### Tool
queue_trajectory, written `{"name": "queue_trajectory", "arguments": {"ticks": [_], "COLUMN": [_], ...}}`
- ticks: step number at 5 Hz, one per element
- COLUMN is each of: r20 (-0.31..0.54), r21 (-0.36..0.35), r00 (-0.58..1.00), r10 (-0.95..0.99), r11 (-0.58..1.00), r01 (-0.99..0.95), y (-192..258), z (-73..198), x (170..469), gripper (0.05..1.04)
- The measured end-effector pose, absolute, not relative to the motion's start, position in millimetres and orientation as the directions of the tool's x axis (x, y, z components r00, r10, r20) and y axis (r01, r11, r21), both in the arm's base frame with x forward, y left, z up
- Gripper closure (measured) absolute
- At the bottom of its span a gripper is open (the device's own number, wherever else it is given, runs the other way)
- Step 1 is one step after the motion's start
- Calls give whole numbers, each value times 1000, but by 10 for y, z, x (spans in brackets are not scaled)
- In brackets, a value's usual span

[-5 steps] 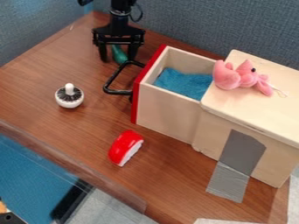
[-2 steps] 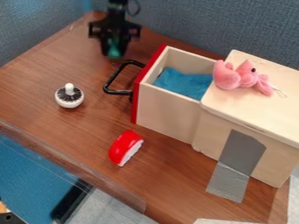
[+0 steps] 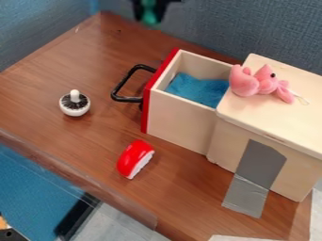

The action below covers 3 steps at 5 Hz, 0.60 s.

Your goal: Pick the cucumber toy and put it in the drawer

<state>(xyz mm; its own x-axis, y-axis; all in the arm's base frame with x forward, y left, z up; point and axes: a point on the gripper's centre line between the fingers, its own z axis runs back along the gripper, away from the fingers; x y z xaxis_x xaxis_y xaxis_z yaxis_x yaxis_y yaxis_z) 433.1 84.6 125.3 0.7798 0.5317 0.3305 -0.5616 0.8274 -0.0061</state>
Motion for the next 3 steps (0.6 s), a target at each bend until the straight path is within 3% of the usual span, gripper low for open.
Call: {"name": "queue_trajectory", "arguments": {"ticks": [2,3], "r20": [323,295], "r21": [-49,-46], "r00": [866,888], "r10": [383,353], "r11": [920,933], "r01": [-388,-356], "y": [-99,-308], "z": [1413,1345], "x": [4164,4061], "gripper": [635,635]}}
